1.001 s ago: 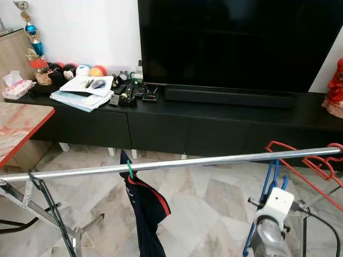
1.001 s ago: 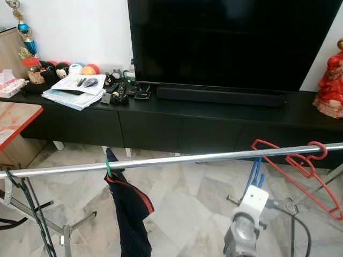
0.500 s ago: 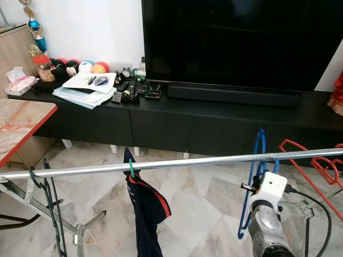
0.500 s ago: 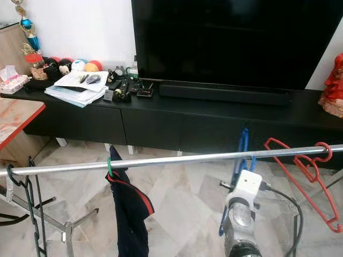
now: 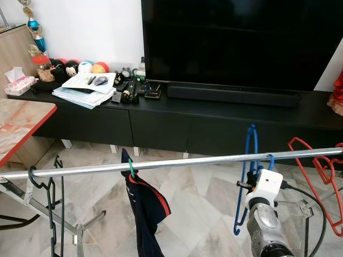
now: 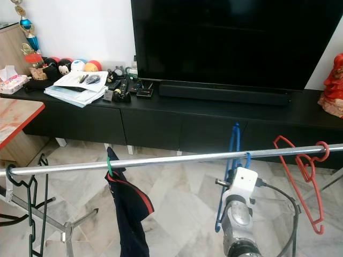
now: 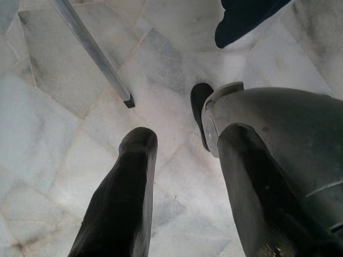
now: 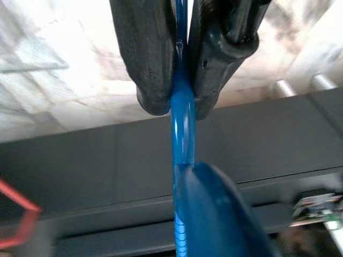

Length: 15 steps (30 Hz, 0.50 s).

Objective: Hang hanger

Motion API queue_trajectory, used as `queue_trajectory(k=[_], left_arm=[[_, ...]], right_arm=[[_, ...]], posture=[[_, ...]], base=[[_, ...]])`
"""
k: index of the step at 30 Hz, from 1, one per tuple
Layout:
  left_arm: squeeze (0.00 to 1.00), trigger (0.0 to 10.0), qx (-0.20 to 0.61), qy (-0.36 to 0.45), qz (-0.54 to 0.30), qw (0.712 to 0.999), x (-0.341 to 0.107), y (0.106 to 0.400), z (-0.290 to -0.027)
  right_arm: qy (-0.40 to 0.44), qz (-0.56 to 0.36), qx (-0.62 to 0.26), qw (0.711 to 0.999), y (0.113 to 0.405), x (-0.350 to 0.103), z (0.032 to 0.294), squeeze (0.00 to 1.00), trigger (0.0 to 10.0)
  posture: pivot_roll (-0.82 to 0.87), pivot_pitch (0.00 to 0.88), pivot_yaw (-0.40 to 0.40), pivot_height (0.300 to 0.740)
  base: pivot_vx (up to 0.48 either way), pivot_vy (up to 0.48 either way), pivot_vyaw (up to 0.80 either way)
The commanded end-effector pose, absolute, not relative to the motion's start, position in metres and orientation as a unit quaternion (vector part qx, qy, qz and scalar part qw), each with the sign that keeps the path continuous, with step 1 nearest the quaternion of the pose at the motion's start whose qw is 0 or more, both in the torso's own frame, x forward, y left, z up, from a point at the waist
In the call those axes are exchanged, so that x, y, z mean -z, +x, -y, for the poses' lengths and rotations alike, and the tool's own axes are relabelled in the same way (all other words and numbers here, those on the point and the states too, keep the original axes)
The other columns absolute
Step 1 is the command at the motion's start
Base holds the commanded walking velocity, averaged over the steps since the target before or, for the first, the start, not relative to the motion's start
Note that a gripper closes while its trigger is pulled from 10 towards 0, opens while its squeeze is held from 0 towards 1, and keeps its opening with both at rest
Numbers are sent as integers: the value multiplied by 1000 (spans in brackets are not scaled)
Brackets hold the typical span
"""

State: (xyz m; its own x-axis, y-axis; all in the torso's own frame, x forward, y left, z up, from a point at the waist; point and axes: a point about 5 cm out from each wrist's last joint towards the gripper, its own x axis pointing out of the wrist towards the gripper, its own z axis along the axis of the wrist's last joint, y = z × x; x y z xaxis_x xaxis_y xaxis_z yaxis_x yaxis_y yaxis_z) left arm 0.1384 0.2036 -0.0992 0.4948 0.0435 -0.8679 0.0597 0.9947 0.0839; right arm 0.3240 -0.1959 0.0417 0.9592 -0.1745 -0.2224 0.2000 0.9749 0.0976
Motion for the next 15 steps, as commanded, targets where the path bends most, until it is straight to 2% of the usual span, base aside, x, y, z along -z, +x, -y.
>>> queue_trajectory(k=[1, 8, 12, 15], left_arm=[[0, 10000, 17, 46, -514, 856, 102, 135, -194], [0, 10000, 14, 48, -518, 854, 103, 124, -208], [0, 10000, 15, 50, -520, 852, 103, 124, -208], [0, 10000, 15, 49, -521, 852, 103, 123, -208]], right_arm=[[59, -99, 75, 991, 331, -49, 189, 0, 10000], [6, -143, 25, 989, 335, -46, 179, 0, 10000], [12, -208, 29, 978, 327, -30, 178, 0, 10000], [22, -216, 26, 976, 325, -26, 175, 0, 10000]], posture=[[47, 5, -13, 740], [46, 8, -11, 740], [47, 10, -13, 740], [50, 15, -13, 740]], base=[[0, 0, 0], [0, 0, 0], [0, 0, 0], [0, 0, 0]])
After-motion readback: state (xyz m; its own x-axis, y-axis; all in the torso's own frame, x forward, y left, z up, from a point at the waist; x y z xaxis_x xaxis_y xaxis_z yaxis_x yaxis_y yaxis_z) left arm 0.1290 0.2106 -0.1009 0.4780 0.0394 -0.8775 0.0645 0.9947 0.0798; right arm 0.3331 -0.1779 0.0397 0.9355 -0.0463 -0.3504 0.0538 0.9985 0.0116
